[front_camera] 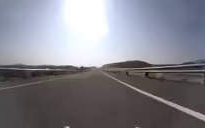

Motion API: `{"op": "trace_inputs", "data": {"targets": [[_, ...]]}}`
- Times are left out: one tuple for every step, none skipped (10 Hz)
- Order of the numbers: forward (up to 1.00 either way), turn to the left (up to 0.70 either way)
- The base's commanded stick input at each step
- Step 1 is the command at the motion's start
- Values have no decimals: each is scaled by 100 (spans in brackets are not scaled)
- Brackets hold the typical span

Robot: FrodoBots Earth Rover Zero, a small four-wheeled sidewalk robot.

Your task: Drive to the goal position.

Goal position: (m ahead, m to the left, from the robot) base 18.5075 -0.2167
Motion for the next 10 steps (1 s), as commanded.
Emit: {"op": "trace_inputs", "data": {"targets": [[100, 0], [100, 0], [100, 0], [100, 0], [100, 0], [100, 0], [100, 0], [100, 0], [100, 0], [100, 0]]}}
